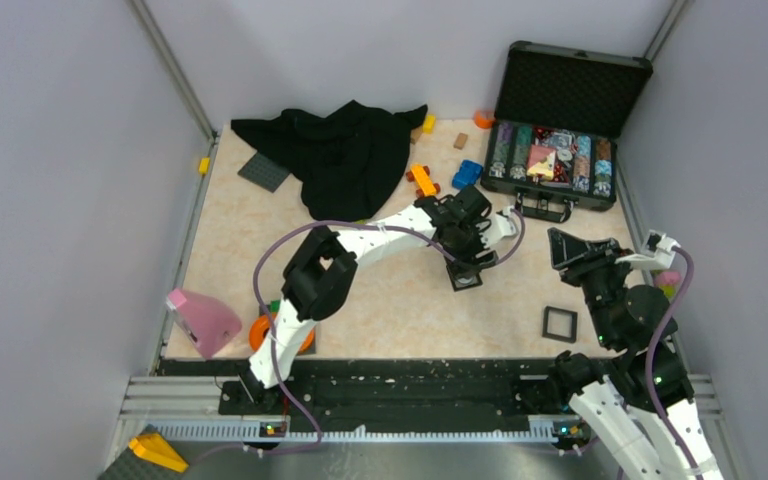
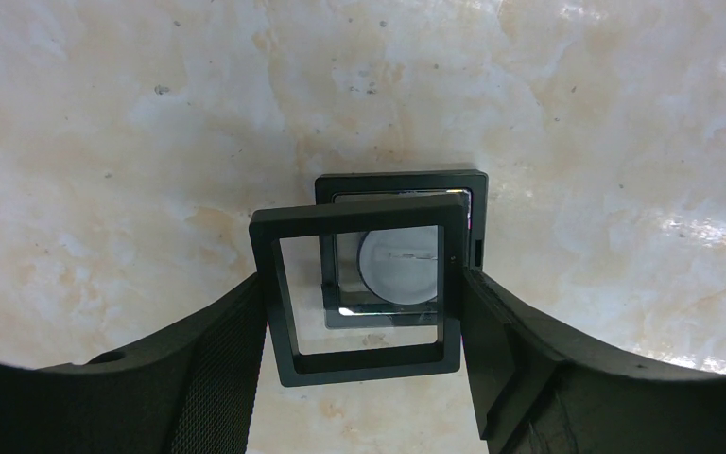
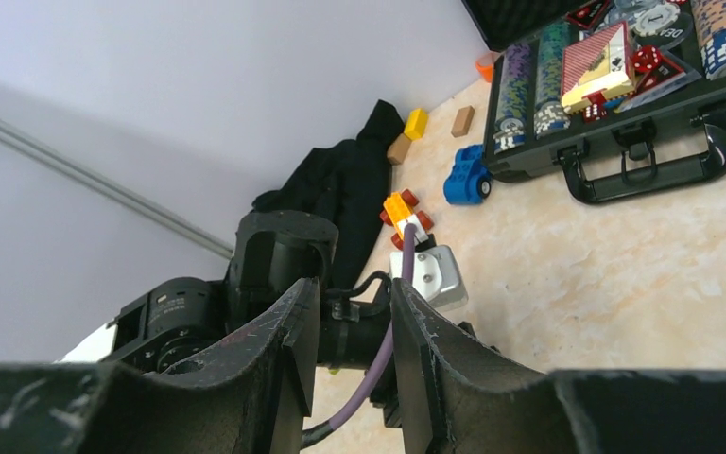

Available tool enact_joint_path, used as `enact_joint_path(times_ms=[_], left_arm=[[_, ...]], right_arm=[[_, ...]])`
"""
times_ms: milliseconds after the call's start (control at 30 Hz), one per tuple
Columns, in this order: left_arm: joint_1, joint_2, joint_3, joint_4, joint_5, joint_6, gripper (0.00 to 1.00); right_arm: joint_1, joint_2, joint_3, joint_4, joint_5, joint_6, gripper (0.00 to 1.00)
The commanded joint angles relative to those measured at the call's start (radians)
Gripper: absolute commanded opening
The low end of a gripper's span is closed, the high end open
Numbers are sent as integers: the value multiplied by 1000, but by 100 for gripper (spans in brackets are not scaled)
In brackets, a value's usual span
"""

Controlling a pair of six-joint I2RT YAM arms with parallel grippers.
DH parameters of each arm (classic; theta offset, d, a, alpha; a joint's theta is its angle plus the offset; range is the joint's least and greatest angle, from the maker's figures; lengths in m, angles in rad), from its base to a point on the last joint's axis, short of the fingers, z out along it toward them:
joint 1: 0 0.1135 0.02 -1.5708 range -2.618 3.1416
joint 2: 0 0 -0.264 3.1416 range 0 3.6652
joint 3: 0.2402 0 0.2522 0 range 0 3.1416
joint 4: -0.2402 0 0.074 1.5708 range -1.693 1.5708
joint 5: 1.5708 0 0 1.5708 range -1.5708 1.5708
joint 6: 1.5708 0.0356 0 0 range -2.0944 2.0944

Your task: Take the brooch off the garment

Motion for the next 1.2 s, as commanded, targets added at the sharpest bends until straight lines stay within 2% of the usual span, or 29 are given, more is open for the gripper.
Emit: enact_joint_path(times_ms=[0,400,1167], left_arm=[[-8,12,45,-17,-11,17,55],[-20,13,36,-14,49,40,56],[-25,45,55,-25,25,40,57]], right_arm=[[-5,-8,-1,40,17,-19,35],[-6,-8,-15,46,-1,-9,35],[-6,-3,-12,29,-7,-2,35]])
